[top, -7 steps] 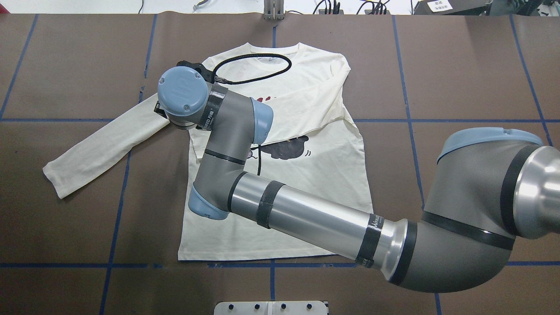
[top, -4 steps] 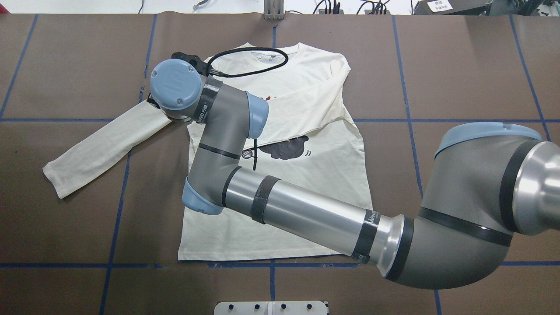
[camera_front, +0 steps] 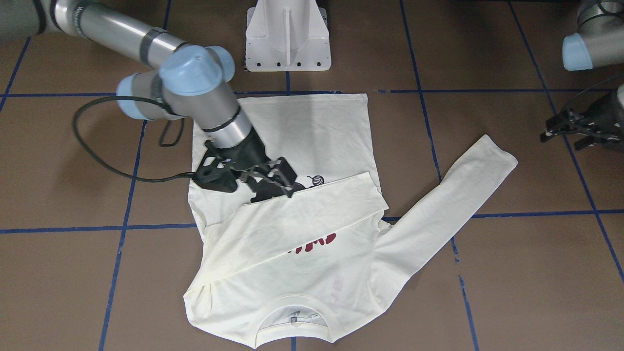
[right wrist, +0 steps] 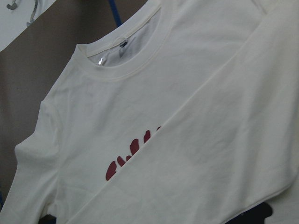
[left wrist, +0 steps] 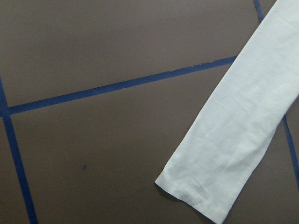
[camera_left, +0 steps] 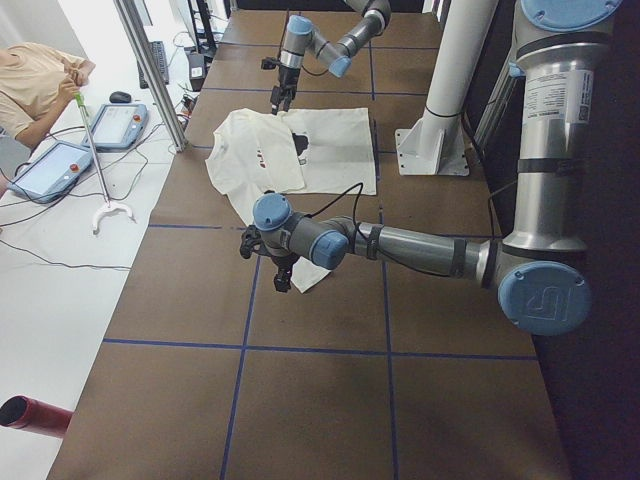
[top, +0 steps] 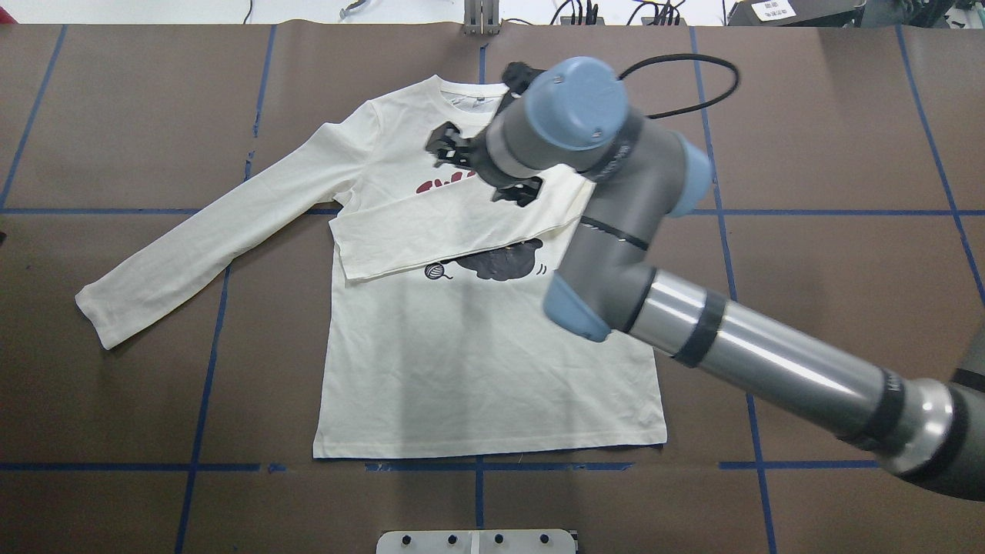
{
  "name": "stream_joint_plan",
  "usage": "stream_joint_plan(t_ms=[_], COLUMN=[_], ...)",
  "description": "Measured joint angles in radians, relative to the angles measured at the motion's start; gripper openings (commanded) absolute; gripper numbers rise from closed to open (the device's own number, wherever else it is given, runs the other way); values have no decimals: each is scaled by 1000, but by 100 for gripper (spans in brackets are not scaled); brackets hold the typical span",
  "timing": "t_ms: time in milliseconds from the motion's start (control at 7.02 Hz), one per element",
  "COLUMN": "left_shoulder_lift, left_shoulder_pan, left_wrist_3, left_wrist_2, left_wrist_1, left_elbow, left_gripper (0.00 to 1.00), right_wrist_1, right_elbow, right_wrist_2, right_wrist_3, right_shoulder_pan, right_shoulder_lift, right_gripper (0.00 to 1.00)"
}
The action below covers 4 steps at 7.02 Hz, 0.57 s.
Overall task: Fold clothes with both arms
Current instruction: 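Release the sleeve and lift the right gripper while the left gripper reaches the cuff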
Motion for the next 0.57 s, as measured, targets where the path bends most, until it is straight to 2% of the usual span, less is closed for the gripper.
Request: stream_joint_plan(t_ms=[285,427,570], left_shoulder_lift=[-20,-33,-41], left_shoulder_pan=[73,100,131], left_wrist_3=[-124,-163,-193], left_wrist_2=[31,42,63], left_wrist_1=[-110,-124,-129], left_elbow=[101,126,136], left_gripper=[80,77,69], right_wrist_1=[4,5,5], right_elbow=[101,124,134], right_wrist_2=[110,121,120], right_wrist_3=[-23,-26,-27], right_shoulder_pan=[90,101,102], right_shoulder_lift=[-146,-172,-185], right_gripper=[99,99,99])
